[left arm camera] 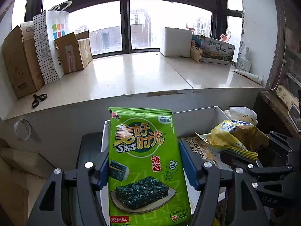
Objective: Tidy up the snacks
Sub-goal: 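Drop the seaweed pack and yellow bag into the white box with both grippers, then grasp the long green snack pack with the left gripper, then grasp the round biscuit pack with the right gripper while the left gripper carries the green pack, then drop the green pack and biscuit pack into the white box with both grippers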
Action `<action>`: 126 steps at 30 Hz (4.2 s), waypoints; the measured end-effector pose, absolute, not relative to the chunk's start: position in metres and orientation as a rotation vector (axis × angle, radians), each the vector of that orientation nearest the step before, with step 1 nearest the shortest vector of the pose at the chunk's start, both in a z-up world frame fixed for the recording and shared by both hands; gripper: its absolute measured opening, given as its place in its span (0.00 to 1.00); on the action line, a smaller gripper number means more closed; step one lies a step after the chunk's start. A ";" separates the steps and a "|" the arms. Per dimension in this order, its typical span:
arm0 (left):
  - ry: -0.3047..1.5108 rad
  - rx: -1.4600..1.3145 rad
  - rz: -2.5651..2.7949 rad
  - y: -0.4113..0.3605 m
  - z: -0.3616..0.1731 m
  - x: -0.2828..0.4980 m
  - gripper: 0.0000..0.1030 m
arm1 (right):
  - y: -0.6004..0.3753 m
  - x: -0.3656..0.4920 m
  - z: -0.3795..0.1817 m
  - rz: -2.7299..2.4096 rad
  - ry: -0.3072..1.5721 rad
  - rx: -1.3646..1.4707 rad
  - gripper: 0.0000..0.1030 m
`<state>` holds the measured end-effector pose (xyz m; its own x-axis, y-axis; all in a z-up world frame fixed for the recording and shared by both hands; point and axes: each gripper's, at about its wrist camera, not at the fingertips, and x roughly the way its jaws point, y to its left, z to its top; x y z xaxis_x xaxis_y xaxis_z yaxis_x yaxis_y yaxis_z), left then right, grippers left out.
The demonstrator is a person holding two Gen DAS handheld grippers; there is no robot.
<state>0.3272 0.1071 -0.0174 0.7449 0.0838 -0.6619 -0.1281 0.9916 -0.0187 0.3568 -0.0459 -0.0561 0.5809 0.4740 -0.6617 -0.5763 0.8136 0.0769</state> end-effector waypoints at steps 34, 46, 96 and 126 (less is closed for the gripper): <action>0.675 -0.065 0.142 0.109 -0.021 0.160 1.00 | -0.158 0.212 -0.029 0.771 0.597 0.079 1.00; 0.903 -0.288 0.355 0.131 -0.130 0.126 1.00 | -0.155 0.155 -0.068 0.799 0.633 0.102 1.00; 0.698 -0.176 0.286 0.090 -0.063 0.082 0.63 | -0.175 0.377 -0.193 0.327 1.008 -0.055 1.00; 0.615 -0.122 0.142 0.076 -0.009 0.165 0.63 | -0.188 0.253 -0.026 0.622 0.612 0.009 0.75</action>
<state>0.1653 0.0757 -0.0090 0.8075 0.0961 -0.5820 -0.1688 0.9830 -0.0718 0.2532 -0.1882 -0.0260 0.6429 0.5484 -0.5347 -0.5431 0.8187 0.1867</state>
